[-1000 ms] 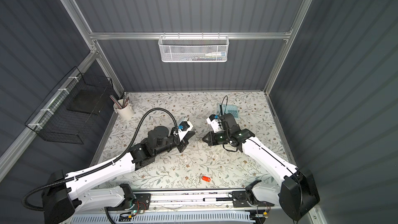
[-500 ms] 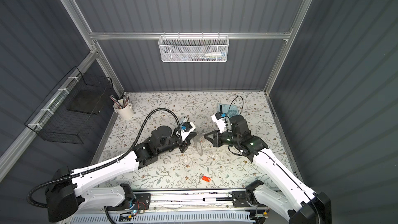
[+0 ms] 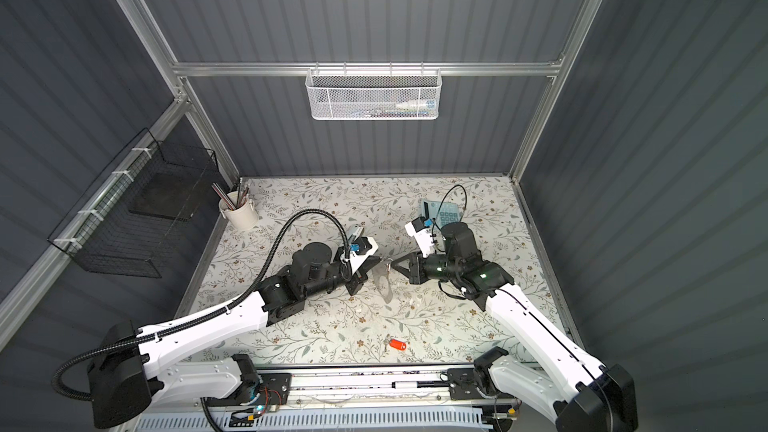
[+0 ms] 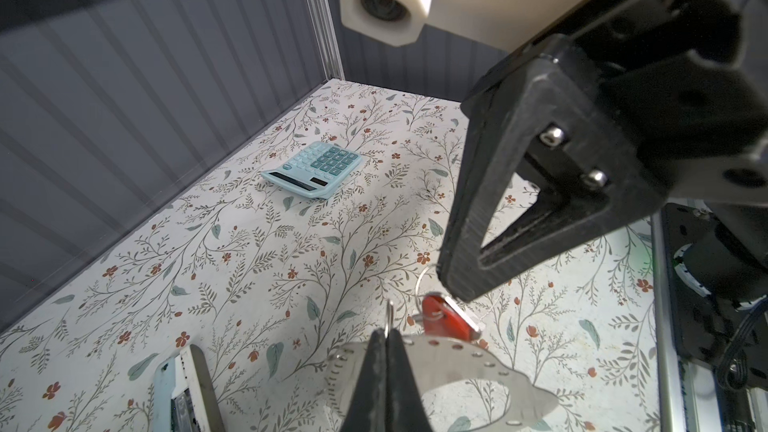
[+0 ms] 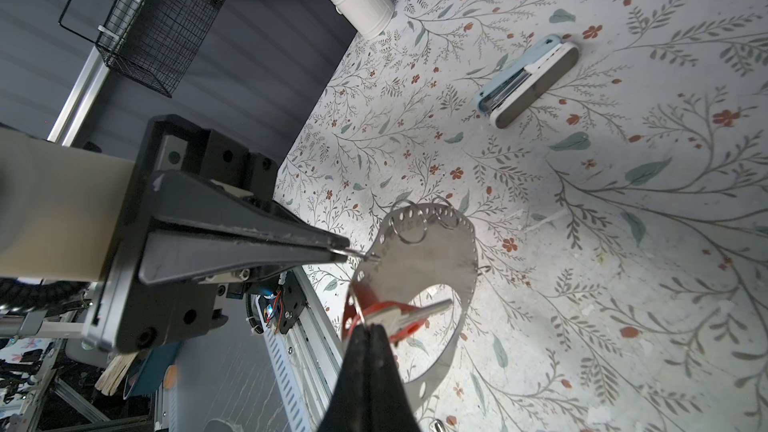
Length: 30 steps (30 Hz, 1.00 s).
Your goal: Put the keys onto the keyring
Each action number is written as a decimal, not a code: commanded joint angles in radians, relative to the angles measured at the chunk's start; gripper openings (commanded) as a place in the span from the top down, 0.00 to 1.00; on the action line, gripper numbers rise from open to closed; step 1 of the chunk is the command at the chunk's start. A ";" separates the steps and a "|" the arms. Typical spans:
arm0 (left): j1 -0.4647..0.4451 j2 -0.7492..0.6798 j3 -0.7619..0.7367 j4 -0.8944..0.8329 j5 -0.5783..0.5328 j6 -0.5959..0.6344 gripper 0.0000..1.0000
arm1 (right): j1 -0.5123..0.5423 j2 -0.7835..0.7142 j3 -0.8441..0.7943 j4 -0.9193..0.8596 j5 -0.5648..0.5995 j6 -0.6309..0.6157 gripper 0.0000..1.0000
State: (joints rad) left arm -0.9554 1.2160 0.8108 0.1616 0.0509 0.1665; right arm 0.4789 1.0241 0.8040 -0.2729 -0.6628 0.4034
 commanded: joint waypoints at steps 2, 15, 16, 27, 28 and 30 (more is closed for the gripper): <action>-0.007 0.003 0.033 0.012 0.024 0.021 1.00 | 0.004 0.005 0.024 0.016 -0.006 -0.002 1.00; -0.008 0.013 0.041 0.000 0.049 0.022 1.00 | 0.004 0.021 0.031 0.028 0.004 0.008 1.00; -0.008 0.010 0.041 0.001 0.050 0.022 1.00 | 0.004 0.022 0.031 0.028 0.008 0.009 1.00; -0.010 0.002 0.038 0.000 0.060 0.031 1.00 | 0.004 0.050 0.050 -0.014 0.047 0.010 1.00; -0.009 -0.001 0.036 0.004 0.055 0.031 1.00 | 0.003 0.055 0.052 -0.021 0.052 0.010 1.00; -0.010 -0.010 0.029 0.014 0.050 0.036 1.00 | 0.004 0.063 0.054 -0.036 0.062 0.009 1.00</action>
State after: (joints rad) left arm -0.9562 1.2224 0.8124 0.1513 0.0814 0.1806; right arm 0.4797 1.0748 0.8268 -0.2813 -0.6289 0.4114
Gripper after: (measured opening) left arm 0.049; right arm 0.049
